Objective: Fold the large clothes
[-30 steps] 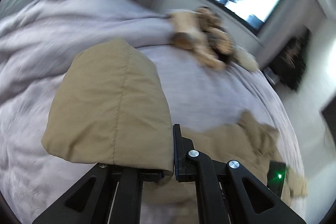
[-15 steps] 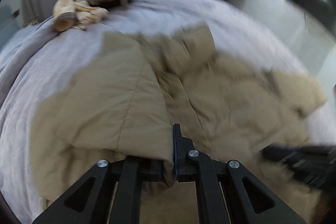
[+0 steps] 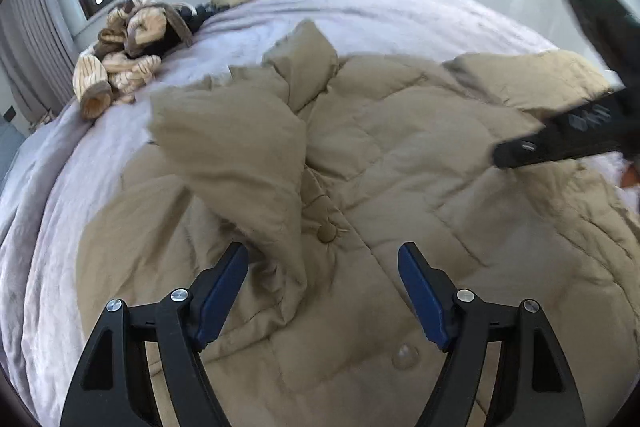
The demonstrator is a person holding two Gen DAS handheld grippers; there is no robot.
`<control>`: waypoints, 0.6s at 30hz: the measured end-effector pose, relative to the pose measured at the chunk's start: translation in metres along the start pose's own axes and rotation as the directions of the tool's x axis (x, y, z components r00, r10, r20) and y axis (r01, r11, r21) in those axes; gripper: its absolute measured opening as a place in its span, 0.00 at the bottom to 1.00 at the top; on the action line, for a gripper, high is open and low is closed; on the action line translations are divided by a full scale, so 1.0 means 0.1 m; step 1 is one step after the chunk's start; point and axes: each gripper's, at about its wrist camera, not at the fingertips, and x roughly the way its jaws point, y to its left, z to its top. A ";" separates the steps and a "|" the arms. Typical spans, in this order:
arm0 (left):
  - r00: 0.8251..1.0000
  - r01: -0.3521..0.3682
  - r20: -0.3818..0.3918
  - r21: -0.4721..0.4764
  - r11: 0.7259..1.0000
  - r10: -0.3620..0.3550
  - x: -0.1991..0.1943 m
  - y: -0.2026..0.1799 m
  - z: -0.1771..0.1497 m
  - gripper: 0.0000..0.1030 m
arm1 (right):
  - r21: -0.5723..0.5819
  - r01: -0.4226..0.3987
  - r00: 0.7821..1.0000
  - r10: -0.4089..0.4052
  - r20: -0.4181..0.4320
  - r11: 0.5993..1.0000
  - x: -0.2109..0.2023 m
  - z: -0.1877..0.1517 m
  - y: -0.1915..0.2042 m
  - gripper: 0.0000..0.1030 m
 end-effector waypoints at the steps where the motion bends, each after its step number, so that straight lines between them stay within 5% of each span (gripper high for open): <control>1: 1.000 -0.002 0.020 -0.008 1.000 0.002 -0.09 0.05 -0.02 0.76 | 0.001 -0.008 1.000 0.008 0.000 1.000 0.00 0.03 0.04 0.30; 3: 0.998 -0.039 0.050 -0.040 0.998 0.041 -0.25 0.25 -0.04 0.76 | 0.006 -0.028 1.000 0.028 0.010 1.000 -0.02 0.07 0.08 0.68; 6: 0.979 -0.180 0.070 -0.130 0.975 0.190 -0.39 0.71 -0.08 0.76 | -0.007 -0.093 0.995 0.093 0.024 0.996 -0.07 0.20 0.28 0.71; 9: 0.935 -0.338 0.013 -0.270 0.901 0.355 -0.39 1.28 -0.18 0.76 | -0.104 -0.166 0.983 0.173 0.057 0.981 -0.11 0.36 0.76 0.78; 11: 0.919 -0.385 -0.071 -0.376 0.843 0.388 -0.30 1.66 -0.30 0.76 | -0.239 -0.166 0.980 0.187 0.069 0.957 -0.11 0.34 1.20 0.83; 14: 0.920 -0.391 -0.180 -0.501 0.772 0.349 -0.11 2.07 -0.54 0.76 | -0.436 -0.052 0.994 0.089 0.065 0.898 0.08 0.12 1.77 0.83; 18: 0.911 -0.412 -0.247 -0.495 0.765 0.331 0.13 2.07 -0.71 0.76 | -0.563 0.198 0.977 -0.112 0.183 0.803 0.47 -0.16 2.17 0.83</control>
